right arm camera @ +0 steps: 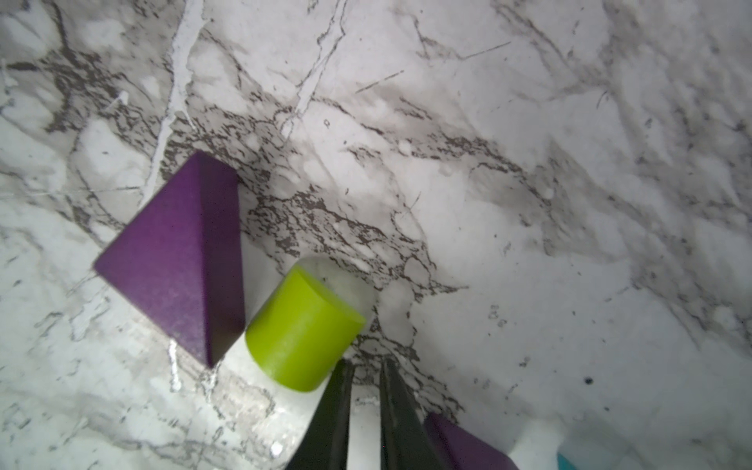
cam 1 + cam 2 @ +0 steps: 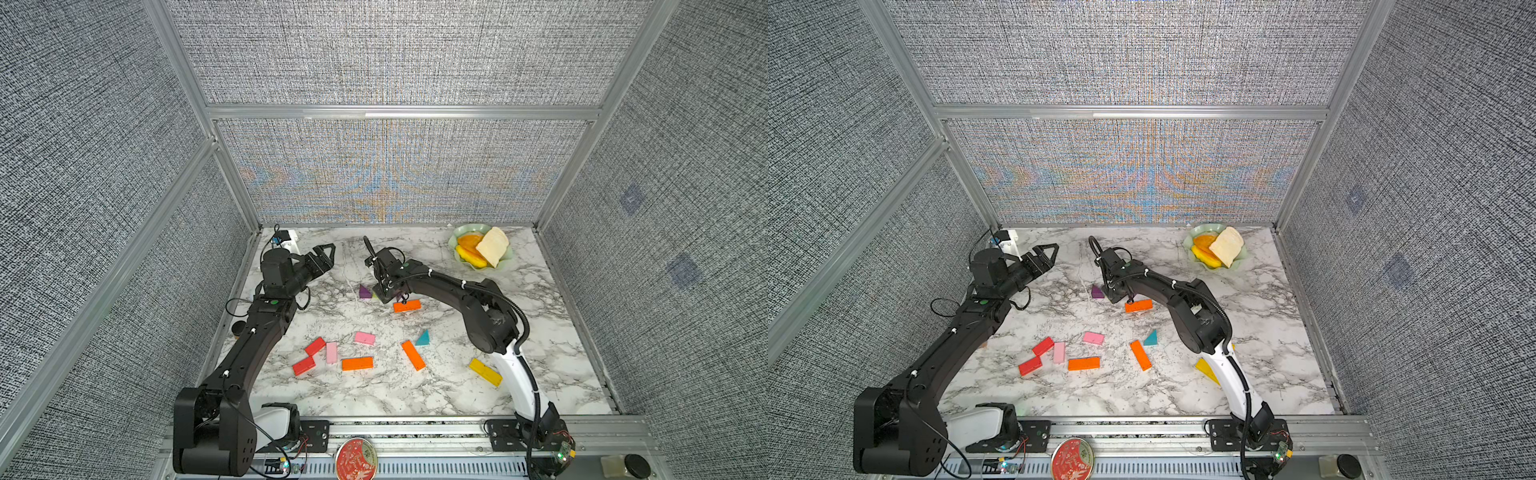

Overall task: Assemble a carrot with building blocks
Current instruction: Assemble the building block at the center of the board, then adjust the building block at the center of the board.

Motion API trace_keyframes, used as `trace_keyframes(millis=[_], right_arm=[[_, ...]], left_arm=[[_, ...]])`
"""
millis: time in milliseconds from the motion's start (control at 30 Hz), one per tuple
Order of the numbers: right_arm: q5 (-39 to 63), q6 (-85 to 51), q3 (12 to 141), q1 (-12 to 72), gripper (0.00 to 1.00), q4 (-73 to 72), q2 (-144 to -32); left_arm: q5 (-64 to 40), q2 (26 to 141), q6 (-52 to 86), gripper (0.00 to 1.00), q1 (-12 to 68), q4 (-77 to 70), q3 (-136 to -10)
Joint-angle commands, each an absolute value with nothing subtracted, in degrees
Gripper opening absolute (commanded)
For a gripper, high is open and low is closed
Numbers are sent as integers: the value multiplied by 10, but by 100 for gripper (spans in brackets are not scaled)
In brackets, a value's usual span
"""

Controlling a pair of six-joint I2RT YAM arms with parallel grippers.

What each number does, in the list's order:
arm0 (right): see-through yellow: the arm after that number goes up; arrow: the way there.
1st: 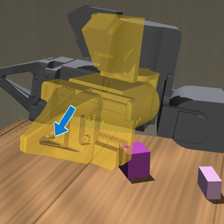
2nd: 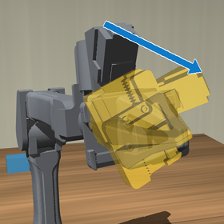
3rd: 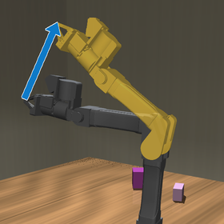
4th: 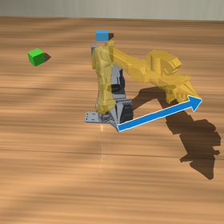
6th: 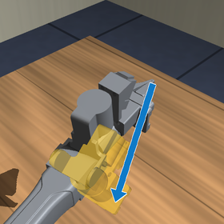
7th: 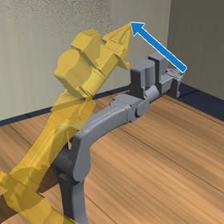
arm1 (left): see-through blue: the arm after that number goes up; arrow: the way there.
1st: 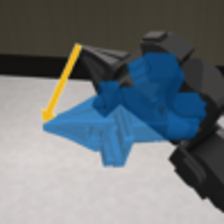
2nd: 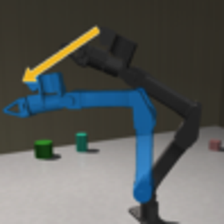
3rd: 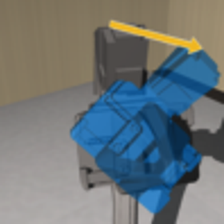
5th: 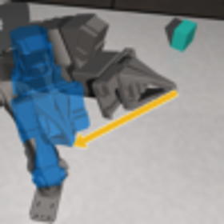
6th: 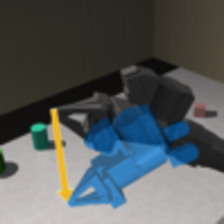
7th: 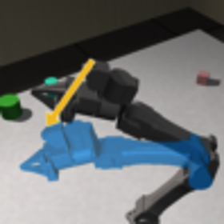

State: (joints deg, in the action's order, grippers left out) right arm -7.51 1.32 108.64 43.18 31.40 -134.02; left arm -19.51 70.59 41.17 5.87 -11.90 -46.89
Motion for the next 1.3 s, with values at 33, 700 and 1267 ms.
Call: trace_keyframes(millis=[33,700,1267], right_arm=[[-88,15,1089,432,18,312,-1333],[-85,-44,997,399,70,338,-1239],[-113,-56,948,388,68,338,-1234]], left_arm=[[-193,703,407,85,58,-130,-470],[-222,708,421,85,62,-147,-466],[-220,709,420,85,62,-145,-467]])
